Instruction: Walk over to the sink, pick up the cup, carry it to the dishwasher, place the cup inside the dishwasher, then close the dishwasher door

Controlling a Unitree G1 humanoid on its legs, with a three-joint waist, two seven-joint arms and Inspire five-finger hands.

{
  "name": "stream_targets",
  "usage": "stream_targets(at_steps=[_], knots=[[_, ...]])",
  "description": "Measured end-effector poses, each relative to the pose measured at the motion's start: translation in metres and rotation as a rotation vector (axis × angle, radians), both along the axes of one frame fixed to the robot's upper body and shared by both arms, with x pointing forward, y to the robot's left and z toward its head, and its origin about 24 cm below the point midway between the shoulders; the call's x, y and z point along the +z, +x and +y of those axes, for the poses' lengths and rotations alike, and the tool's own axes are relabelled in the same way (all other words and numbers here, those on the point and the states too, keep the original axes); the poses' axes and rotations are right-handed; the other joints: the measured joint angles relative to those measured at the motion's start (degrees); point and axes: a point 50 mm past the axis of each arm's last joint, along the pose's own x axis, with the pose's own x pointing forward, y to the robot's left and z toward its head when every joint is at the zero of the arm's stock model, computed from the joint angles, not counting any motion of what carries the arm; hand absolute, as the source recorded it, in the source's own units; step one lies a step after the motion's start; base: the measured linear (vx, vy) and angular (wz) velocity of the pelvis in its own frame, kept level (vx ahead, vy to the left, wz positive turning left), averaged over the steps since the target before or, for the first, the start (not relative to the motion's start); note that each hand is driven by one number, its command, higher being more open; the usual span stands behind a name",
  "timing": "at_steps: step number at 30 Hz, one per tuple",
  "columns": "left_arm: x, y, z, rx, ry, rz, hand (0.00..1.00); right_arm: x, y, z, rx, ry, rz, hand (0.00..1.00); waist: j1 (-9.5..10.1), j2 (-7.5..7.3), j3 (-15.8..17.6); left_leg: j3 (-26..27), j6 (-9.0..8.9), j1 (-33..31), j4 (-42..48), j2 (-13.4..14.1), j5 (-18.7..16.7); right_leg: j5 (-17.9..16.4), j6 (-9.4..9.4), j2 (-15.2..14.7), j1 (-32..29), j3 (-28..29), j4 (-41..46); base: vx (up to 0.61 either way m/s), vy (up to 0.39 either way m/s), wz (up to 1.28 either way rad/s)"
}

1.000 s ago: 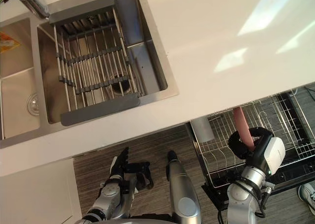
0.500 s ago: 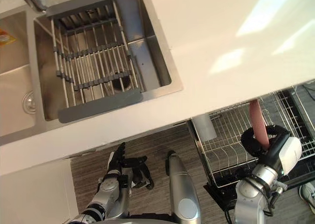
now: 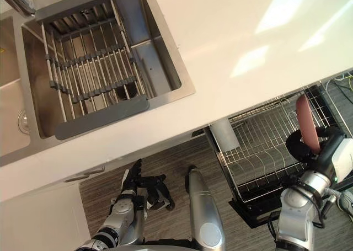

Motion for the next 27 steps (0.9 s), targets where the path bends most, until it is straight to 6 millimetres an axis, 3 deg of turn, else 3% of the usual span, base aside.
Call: stream_targets(at_steps=[6,12,19,27], knots=[[0.000,0.000,-0.005,-0.016,-0.015,-0.002,1.00,0.007,0.026,-0.001,0.087,0.006,0.023,0.00,-0.06,1.15,0.2,1.1,0.20,-0.1,-1.3,0.0,0.5,1.5,0.16,0.1,-0.4,0.4,-1.7,0.03,0.027,-0.10],[0.000,0.000,-0.010,-0.027,-0.035,-0.001,1.00,-0.015,0.035,0.014,0.184,0.049,0.137,0.00,-0.06,1.63,0.3,1.0,0.42,0.0,-4.0,-1.3,2.9,2.8,0.08,-0.9,-0.1,0.0,-3.5,0.04,0.003,0.05],[0.001,0.001,-0.016,-0.053,-0.037,-0.004,1.00,-0.031,0.039,0.030,0.224,0.113,0.163,0.00,0.11,2.25,0.6,-0.8,0.68,-0.4,-4.8,-2.0,4.0,3.7,0.06,-1.9,0.8,-1.6,-4.7,-0.03,-0.019,0.15],[0.002,0.005,-0.017,-0.058,-0.032,-0.007,1.00,-0.031,0.034,0.024,0.163,0.114,0.150,0.00,0.14,2.57,0.6,-2.1,0.84,-2.0,-4.6,-1.9,4.2,4.3,-0.17,-2.1,0.3,-2.9,-5.6,-0.06,-0.028,0.08]])
